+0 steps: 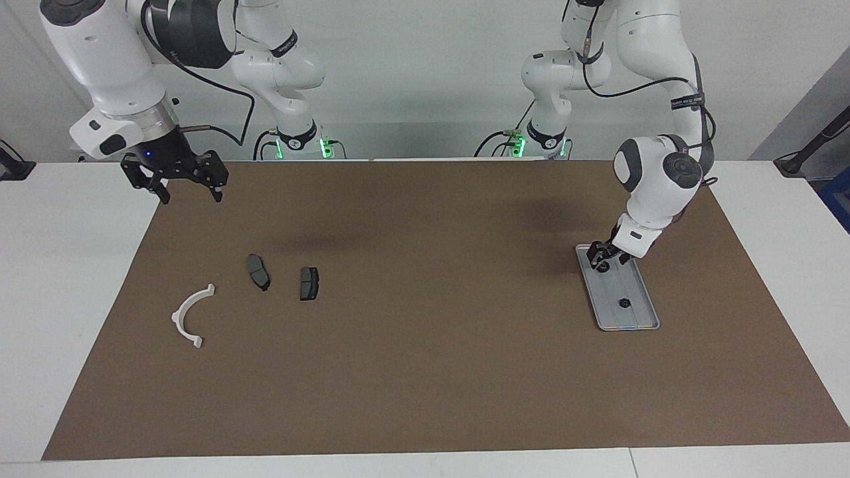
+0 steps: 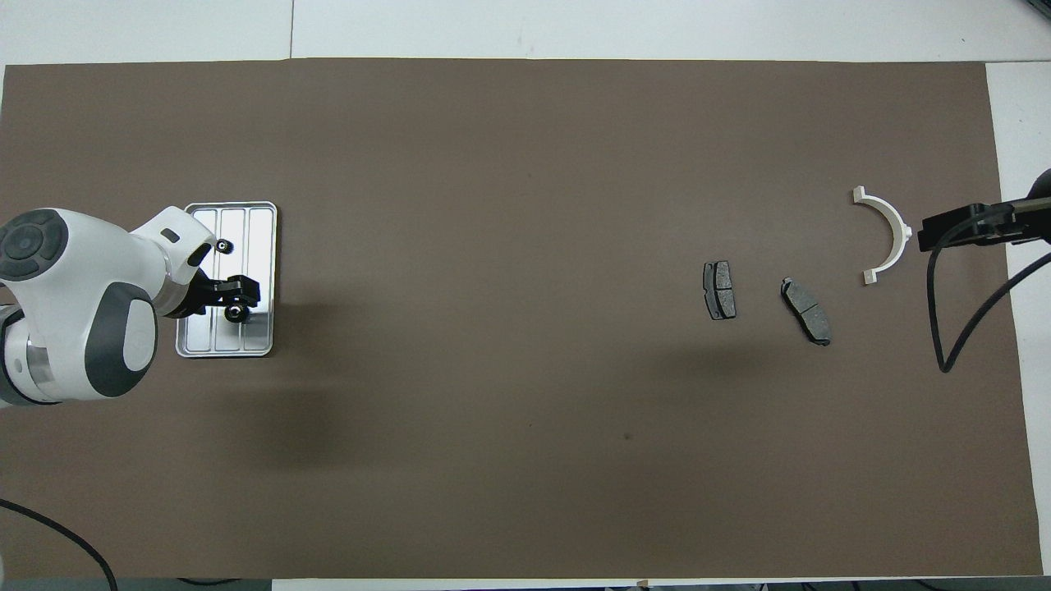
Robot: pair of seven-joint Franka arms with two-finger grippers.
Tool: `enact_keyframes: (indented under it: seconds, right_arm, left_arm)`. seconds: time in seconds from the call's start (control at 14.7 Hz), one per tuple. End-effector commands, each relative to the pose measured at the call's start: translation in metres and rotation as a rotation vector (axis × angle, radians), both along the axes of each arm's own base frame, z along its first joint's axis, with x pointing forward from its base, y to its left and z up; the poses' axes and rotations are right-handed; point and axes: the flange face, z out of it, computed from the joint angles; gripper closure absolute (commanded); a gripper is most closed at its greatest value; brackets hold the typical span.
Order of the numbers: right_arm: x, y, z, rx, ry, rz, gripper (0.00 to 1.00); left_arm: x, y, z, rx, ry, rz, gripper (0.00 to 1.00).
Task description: Place bearing gear from tray to pile
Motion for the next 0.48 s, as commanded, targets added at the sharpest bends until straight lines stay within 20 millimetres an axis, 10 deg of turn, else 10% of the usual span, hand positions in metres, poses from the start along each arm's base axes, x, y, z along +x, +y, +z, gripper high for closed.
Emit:
enact_keyframes:
  seconds: [0.0, 0.2, 0.41]
  right_arm:
    - [0.061, -0.011, -0.021, 0.020, 0.011, 0.014, 0.04]
    - [0.101, 0.011, -0.038, 0.025, -0.004, 0.043, 0.05]
    - [0.102, 0.086, -0.038, 0.037, -0.010, 0.018, 0.07]
  left_arm:
    - [-0.009, 0.002, -0.007, -0.002, -0.016, 0.017, 0.23]
    - [-0.009, 0.002, -0.012, -0.002, -0.024, 0.015, 0.24]
    - [-0.009, 0.004, -0.017, -0.002, -0.017, 0.020, 0.27]
